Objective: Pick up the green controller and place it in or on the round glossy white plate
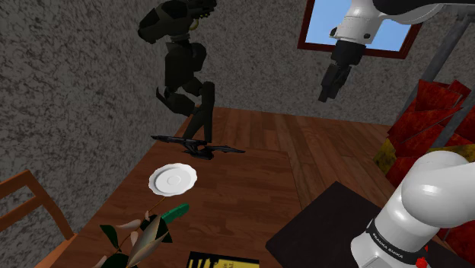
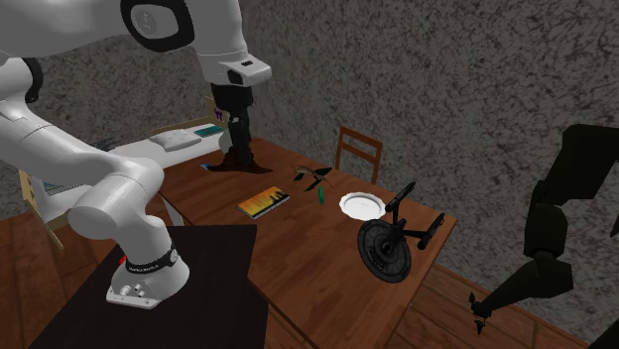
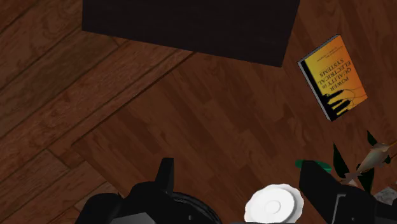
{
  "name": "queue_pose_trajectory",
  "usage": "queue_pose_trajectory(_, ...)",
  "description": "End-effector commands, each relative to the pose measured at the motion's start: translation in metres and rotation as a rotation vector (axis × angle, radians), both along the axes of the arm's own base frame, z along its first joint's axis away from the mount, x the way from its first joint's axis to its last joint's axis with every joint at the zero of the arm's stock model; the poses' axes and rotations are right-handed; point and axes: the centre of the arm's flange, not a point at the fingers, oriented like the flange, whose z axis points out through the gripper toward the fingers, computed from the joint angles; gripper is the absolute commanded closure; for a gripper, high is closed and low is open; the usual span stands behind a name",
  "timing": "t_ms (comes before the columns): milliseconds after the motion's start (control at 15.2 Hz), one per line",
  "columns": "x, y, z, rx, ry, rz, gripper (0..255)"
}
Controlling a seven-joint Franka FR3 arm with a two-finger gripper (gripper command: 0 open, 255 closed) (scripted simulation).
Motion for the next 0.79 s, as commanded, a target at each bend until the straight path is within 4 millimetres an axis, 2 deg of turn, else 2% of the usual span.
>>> queue_pose_trajectory(0,0.000,0.000,0.000,0.000,0.000,0.000,0)
queue_pose_trajectory(726,0.092,0.077,-0.086,-0.028,-0.013,0.265,0)
